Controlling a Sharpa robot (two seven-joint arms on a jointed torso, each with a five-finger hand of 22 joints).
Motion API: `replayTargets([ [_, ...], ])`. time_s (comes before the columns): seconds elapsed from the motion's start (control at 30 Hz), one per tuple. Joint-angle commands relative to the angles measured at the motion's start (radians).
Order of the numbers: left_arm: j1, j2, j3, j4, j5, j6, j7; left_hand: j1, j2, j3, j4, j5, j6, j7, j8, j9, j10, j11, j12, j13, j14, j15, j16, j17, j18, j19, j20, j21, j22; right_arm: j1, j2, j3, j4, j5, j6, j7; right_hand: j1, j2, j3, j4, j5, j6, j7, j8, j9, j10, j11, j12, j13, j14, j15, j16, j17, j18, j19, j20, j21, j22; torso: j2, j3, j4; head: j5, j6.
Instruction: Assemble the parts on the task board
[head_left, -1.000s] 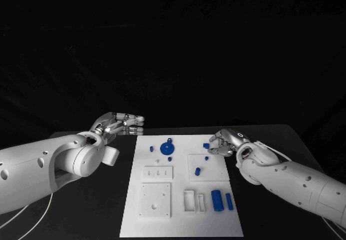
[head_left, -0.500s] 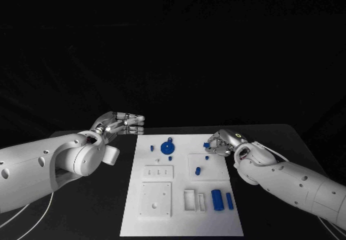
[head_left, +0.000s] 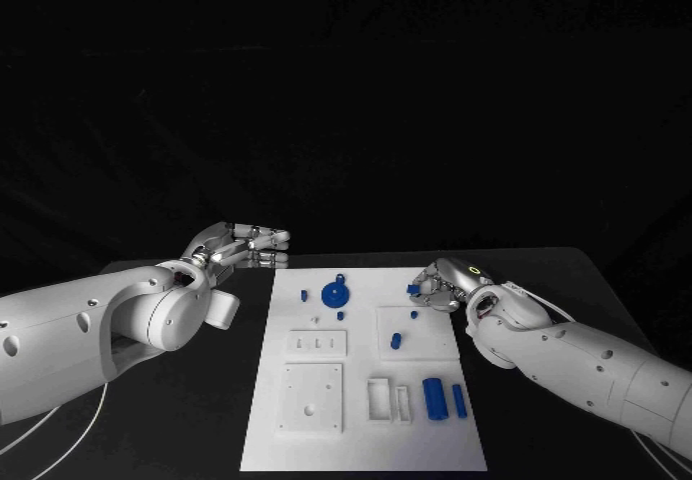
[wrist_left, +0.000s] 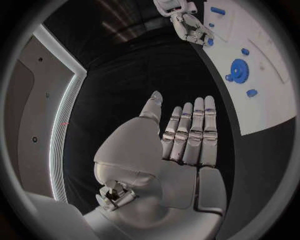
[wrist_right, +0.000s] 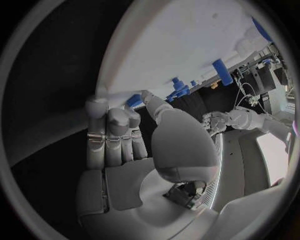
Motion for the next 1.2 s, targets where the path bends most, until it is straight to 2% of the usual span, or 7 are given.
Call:
replayTargets([
  [0.03, 0.000, 0.001, 0.001, 0.001, -0.004, 0.015, 0.002, 0.008, 0.001, 0.001, -0.007, 0.006, -0.008, -0.001, 0.005, 0.002, 0.004, 0.002, 0.005, 0.001, 0.004, -0.002, 0.006, 0.001, -0.013, 0.000, -0.001, 0.004, -0.001, -0.004, -0.002, -0.004, -0.005, -0.003, 0.049, 0.005, -0.005, 0.009, 0.026, -0.012, 0.013, 0.012, -0.001, 0.000, 0.000, -0.001, -0.007, 0.006, 0.002, 0.001, -0.006, 0.005, 0.002, -0.007, 0.048, -0.004, 0.007, 0.065, 0.000, 0.0006, -0.0014, 0.002, -0.001],
  [0.13, 0.000, 0.001, 0.001, 0.002, -0.004, 0.015, 0.001, 0.008, 0.001, 0.001, -0.007, 0.006, -0.008, -0.001, 0.005, 0.002, 0.004, 0.002, 0.005, 0.001, 0.004, -0.002, 0.006, 0.001, -0.013, 0.000, -0.001, 0.004, -0.001, -0.004, -0.003, -0.005, -0.005, -0.005, 0.053, 0.005, -0.012, 0.011, 0.056, -0.026, 0.019, 0.031, -0.005, 0.000, 0.001, 0.001, -0.009, 0.009, 0.005, 0.001, -0.008, 0.005, 0.004, -0.009, 0.047, -0.006, 0.009, 0.066, 0.000, 0.0006, -0.0007, 0.001, -0.002],
  [0.3, 0.000, 0.001, 0.001, 0.001, -0.004, 0.015, 0.001, 0.008, 0.001, 0.001, -0.007, 0.006, -0.008, -0.001, 0.005, 0.002, 0.004, 0.002, 0.005, 0.001, 0.004, -0.002, 0.006, 0.001, -0.013, 0.000, -0.001, 0.004, -0.001, -0.004, -0.003, -0.006, -0.004, -0.015, 0.046, 0.000, -0.020, 0.014, 0.065, -0.034, 0.016, 0.055, -0.012, 0.000, 0.001, 0.003, -0.012, 0.011, 0.007, 0.002, -0.011, 0.007, 0.005, -0.011, 0.047, -0.009, 0.012, 0.066, 0.000, 0.0006, -0.0004, 0.001, -0.003],
  [0.7, 0.000, 0.004, 0.001, 0.000, -0.009, 0.021, -0.004, 0.008, 0.003, 0.001, -0.007, 0.006, -0.009, -0.001, 0.005, 0.001, 0.009, 0.000, 0.005, 0.001, 0.016, -0.006, 0.010, 0.002, -0.012, 0.006, -0.004, 0.008, 0.001, -0.004, 0.002, -0.007, 0.006, -0.043, -0.033, -0.004, -0.028, 0.017, 0.065, -0.037, 0.029, 0.088, -0.022, 0.000, 0.003, 0.014, -0.019, 0.019, 0.014, 0.005, -0.016, 0.019, 0.021, -0.016, 0.050, -0.014, 0.026, 0.067, 0.000, 0.0016, -0.0011, 0.005, 0.000],
  [0.87, 0.000, 0.006, 0.001, -0.004, -0.020, 0.023, -0.011, 0.009, 0.007, -0.001, -0.006, 0.005, 0.003, -0.006, 0.005, 0.002, 0.029, -0.010, 0.005, 0.001, 0.065, -0.026, 0.045, 0.004, -0.016, 0.040, -0.024, 0.032, 0.009, -0.001, -0.006, -0.006, 0.027, -0.045, -0.055, 0.001, -0.029, 0.013, 0.060, -0.036, 0.049, 0.086, -0.021, 0.000, 0.002, 0.017, -0.019, 0.020, 0.016, 0.005, -0.016, 0.020, 0.023, -0.016, 0.050, -0.015, 0.029, 0.067, -0.003, 0.0004, -0.0017, 0.004, 0.001],
  [0.9, 0.000, 0.007, 0.001, -0.005, -0.023, 0.024, -0.014, 0.009, 0.007, -0.003, -0.005, 0.005, 0.005, -0.007, 0.004, 0.001, 0.032, -0.011, 0.004, 0.001, 0.065, -0.029, 0.054, 0.002, -0.022, 0.042, -0.030, 0.038, 0.010, 0.001, -0.009, -0.006, 0.034, -0.045, -0.059, 0.002, -0.029, 0.013, 0.060, -0.036, 0.049, 0.086, -0.021, 0.000, 0.002, 0.017, -0.019, 0.020, 0.016, 0.005, -0.016, 0.020, 0.023, -0.016, 0.050, -0.015, 0.029, 0.067, -0.003, 0.0000, -0.0030, 0.004, 0.003],
  [1.2, 0.000, 0.015, 0.001, -0.014, -0.045, 0.035, -0.044, 0.004, 0.016, -0.016, 0.002, 0.001, 0.028, -0.018, 0.004, 0.001, 0.102, -0.035, 0.004, 0.002, 0.118, -0.058, 0.118, 0.003, -0.033, 0.078, -0.062, 0.092, 0.032, 0.031, -0.039, -0.003, 0.112, -0.045, -0.068, 0.002, -0.028, 0.012, 0.055, -0.034, 0.052, 0.089, -0.022, 0.000, 0.003, 0.019, -0.020, 0.020, 0.017, 0.006, -0.017, 0.020, 0.024, -0.016, 0.051, -0.015, 0.037, 0.068, -0.011, -0.0003, -0.0124, 0.005, 0.012],
])
